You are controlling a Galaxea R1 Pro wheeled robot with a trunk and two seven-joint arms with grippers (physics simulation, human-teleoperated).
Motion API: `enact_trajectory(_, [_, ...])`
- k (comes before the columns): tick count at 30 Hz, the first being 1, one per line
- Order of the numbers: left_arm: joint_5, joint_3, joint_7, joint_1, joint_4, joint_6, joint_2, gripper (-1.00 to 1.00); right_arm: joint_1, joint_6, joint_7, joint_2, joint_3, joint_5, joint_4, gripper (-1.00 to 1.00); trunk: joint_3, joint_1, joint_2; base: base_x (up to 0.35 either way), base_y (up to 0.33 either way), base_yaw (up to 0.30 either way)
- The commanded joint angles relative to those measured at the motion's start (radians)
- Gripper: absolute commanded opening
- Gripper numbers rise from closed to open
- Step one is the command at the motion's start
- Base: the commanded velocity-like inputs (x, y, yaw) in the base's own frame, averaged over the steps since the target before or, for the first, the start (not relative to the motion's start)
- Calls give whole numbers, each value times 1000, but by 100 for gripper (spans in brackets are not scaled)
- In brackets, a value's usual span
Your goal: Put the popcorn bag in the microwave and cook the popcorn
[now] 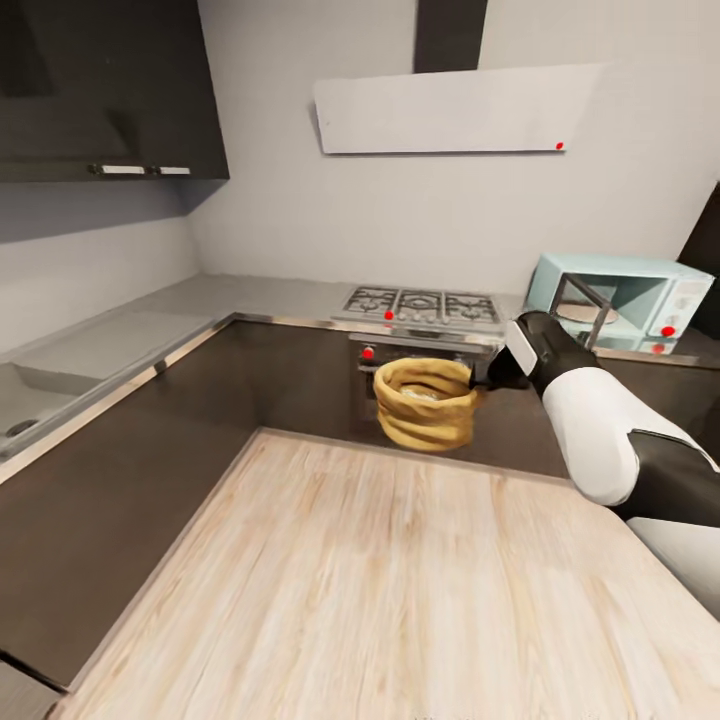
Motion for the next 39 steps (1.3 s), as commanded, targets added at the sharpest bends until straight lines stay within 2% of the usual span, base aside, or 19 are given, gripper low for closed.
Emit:
enact_trajectory(1, [4, 0, 1, 0, -1, -2, 0, 100, -1, 3, 1, -3, -9, 5, -1, -100, -1, 0, -1, 0, 0, -286])
enact_trajectory(9, [4, 0, 1, 0, -1, -2, 0, 100, -1, 3, 1, -22, -10, 5, -1, -100, -1, 0, -1, 0, 0, -287])
enact_trajectory(32, [3, 0, 1, 0, -1, -2, 0, 100, -1, 3, 1, -25, -10, 5, -1, -100, -1, 0, -1, 0, 0, -288])
enact_trajectory(39, [1, -5, 1, 0, -1, -2, -2, 100, -1, 3, 1, -43, -9, 5, -1, -100, -1, 0, -1, 0, 0, -288])
